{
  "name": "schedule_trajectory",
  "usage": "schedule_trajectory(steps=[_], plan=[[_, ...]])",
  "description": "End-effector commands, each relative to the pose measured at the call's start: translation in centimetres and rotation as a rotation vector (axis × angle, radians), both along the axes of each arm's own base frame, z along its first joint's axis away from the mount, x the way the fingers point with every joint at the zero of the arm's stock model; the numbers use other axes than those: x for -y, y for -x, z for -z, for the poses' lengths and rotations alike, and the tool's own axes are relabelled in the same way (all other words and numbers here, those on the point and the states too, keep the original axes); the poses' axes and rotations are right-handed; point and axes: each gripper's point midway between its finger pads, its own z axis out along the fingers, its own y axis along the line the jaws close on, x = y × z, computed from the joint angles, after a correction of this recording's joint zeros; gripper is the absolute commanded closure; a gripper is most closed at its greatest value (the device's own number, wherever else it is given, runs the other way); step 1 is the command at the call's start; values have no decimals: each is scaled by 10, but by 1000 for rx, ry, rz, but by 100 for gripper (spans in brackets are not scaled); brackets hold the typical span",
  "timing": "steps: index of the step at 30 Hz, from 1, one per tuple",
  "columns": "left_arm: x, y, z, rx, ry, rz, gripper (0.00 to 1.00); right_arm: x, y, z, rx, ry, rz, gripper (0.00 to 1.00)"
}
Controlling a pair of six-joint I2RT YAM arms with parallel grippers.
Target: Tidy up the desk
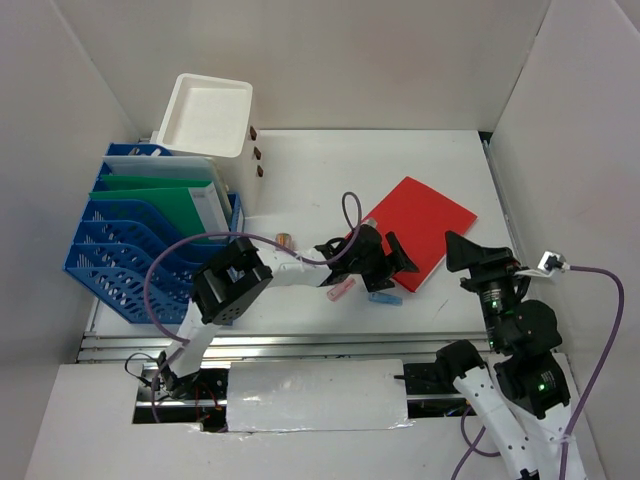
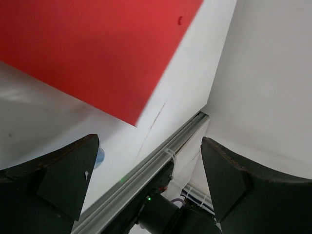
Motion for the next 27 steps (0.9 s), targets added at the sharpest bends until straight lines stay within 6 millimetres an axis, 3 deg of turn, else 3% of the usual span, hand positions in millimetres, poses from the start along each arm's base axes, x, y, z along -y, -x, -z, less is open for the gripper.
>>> schedule_trajectory(steps=[1,8,11,17,24,27], plan=[[25,-6,-22,24,123,-2,1,9,13,-22,63,-4,22,0],[27,-12,10,-15,72,-23,1,16,22,-27,89,-3,39,0],[32,-15,13,-2,72,-18,2,18,24,-27,98,-1,46,0],[37,-21,4,28,132,-32,8,15,23,-25,94,17,31,0],[33,-28,-16,75,153,-51,8,15,23,-23,92,21,30,0],[34,-35,-14,69,181,-59,9,13,22,-22,91,22,26,0]])
